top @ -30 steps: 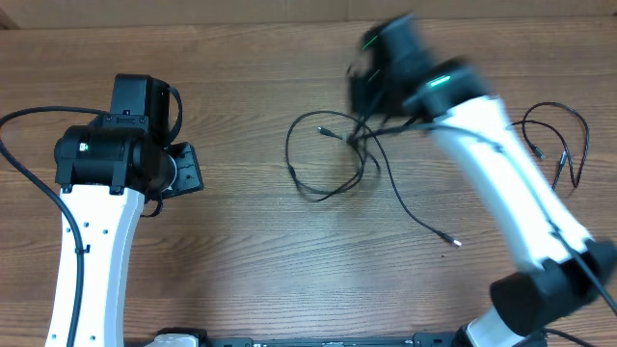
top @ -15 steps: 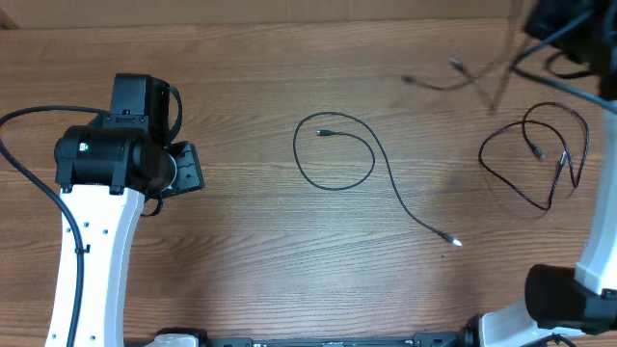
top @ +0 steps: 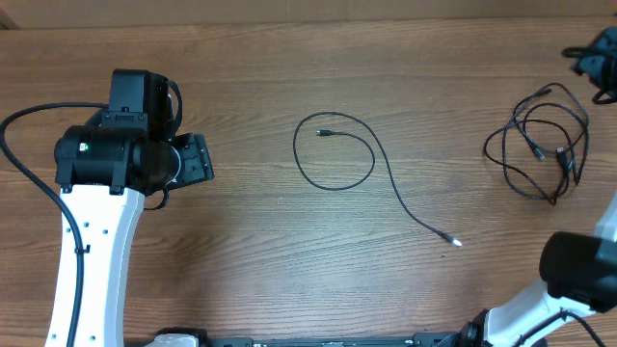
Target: Untangle cables
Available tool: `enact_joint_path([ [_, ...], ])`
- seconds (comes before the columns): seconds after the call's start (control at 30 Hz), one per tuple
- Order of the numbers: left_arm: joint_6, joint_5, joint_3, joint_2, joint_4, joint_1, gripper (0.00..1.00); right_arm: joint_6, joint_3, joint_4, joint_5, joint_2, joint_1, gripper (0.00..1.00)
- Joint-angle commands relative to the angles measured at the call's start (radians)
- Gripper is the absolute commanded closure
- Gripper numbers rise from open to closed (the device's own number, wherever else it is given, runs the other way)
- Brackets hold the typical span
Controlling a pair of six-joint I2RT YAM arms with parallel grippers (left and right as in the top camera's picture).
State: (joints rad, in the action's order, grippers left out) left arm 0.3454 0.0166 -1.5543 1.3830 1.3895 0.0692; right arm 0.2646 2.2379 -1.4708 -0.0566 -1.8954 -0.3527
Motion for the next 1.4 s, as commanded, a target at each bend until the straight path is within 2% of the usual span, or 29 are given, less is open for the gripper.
enact_joint_path([
  [0.0,0.018,-0.021,0.006,-0.009,-0.017,-0.003,0.29,-0.046,0.005,-0.032,0.174,-0.011,0.013,0.23],
  [0.1,0.018,-0.032,0.029,-0.009,-0.049,-0.003,0.28,-0.145,0.005,-0.079,0.338,-0.022,0.037,0.21],
  [0.17,0.018,-0.064,0.056,-0.009,-0.074,-0.003,0.27,-0.192,0.005,-0.121,0.377,-0.03,0.07,0.2],
  [0.33,0.016,-0.149,0.155,0.002,-0.175,-0.003,0.22,-0.215,0.004,-0.174,0.358,-0.032,0.18,0.18],
  [0.47,-0.052,-0.288,0.254,0.022,-0.319,0.001,0.2,-0.212,0.002,-0.187,0.306,-0.032,0.277,0.18],
  [0.6,-0.073,-0.374,0.316,0.071,-0.47,0.027,0.18,-0.132,0.0,-0.216,0.207,-0.032,0.355,0.19],
  [0.77,-0.073,-0.373,0.329,0.185,-0.613,0.103,0.18,-0.054,0.0,-0.223,0.154,-0.031,0.411,0.19],
  [0.97,-0.088,-0.335,0.329,0.339,-0.757,0.195,0.16,-0.028,-0.029,-0.224,0.155,-0.001,0.457,0.19],
  [1.07,-0.097,-0.267,0.329,0.389,-0.795,0.22,0.14,-0.028,-0.109,-0.224,0.155,0.063,0.458,0.15],
  [1.17,-0.148,-0.262,0.329,0.426,-0.829,0.232,0.13,-0.029,-0.229,-0.224,0.154,0.153,0.456,0.12],
  [1.37,-0.159,-0.216,0.329,0.494,-0.893,0.235,0.11,-0.03,-0.427,-0.223,0.154,0.302,0.456,0.11],
])
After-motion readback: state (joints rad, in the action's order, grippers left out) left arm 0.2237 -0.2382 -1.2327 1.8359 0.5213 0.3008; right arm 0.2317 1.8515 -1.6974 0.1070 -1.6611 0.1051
